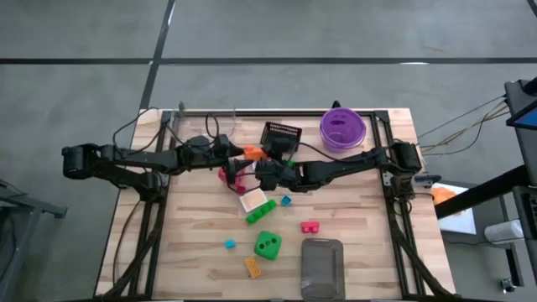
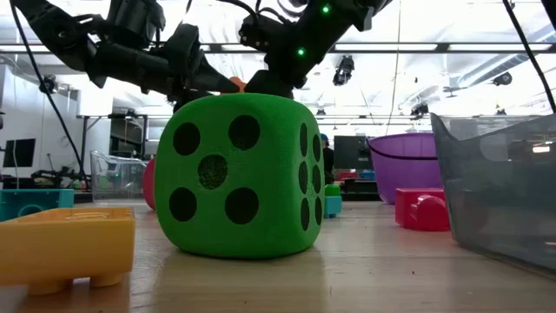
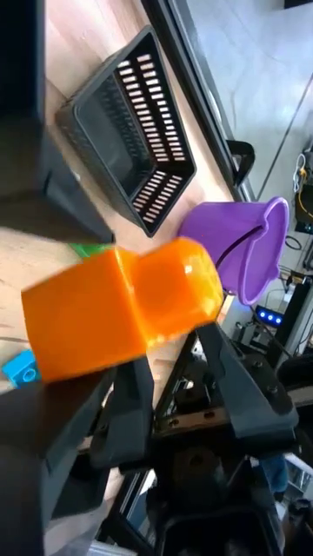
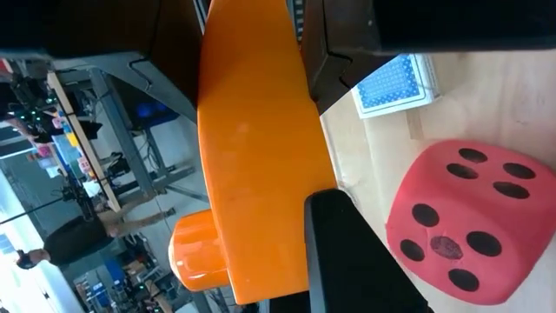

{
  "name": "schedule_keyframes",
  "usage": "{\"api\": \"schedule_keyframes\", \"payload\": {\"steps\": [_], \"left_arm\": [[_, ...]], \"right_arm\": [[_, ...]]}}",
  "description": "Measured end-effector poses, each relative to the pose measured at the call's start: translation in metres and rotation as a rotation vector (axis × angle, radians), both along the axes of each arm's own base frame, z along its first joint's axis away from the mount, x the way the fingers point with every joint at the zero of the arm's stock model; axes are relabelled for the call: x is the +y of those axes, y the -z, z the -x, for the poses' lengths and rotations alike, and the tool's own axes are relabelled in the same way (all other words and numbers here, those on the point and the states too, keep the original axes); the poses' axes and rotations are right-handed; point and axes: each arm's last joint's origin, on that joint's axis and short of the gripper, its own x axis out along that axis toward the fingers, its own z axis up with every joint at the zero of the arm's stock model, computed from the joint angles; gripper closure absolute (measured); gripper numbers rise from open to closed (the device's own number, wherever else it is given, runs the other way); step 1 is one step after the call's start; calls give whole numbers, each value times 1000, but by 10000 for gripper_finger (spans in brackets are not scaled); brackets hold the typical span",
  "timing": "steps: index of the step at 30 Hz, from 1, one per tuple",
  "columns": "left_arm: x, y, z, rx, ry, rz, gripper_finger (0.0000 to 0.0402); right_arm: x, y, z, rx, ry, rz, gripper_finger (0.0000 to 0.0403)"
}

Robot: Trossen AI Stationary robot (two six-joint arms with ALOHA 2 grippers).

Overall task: Pick & Place Toys
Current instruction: Put the orange game piece into the transparent bin

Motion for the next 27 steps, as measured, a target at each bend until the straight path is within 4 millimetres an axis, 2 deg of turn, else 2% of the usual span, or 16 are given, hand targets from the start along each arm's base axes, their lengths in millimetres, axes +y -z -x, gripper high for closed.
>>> {"api": "schedule_keyframes", "payload": {"steps": [3,4,14,16,20,22,25,27], "left_arm": [[0,0,0,-6,-5,16,265],[0,0,0,-7,-6,22,275],[0,2,1,16,1,-8,275],[0,2,1,25,11,-34,275],[0,3,1,42,30,-80,278],[0,4,1,55,29,-91,278],[0,5,2,69,28,-98,279],[0,5,3,77,34,-110,279]], "right_arm": [[0,2,-1,-2,4,5,269],[0,4,-2,-4,8,8,269],[0,10,-5,-1,9,4,268],[1,10,-5,-7,3,-13,236],[3,11,-4,-16,-10,-57,120],[4,13,-3,-5,-6,-69,74],[5,18,2,36,14,-85,36],[5,20,4,59,26,-98,29]]}}
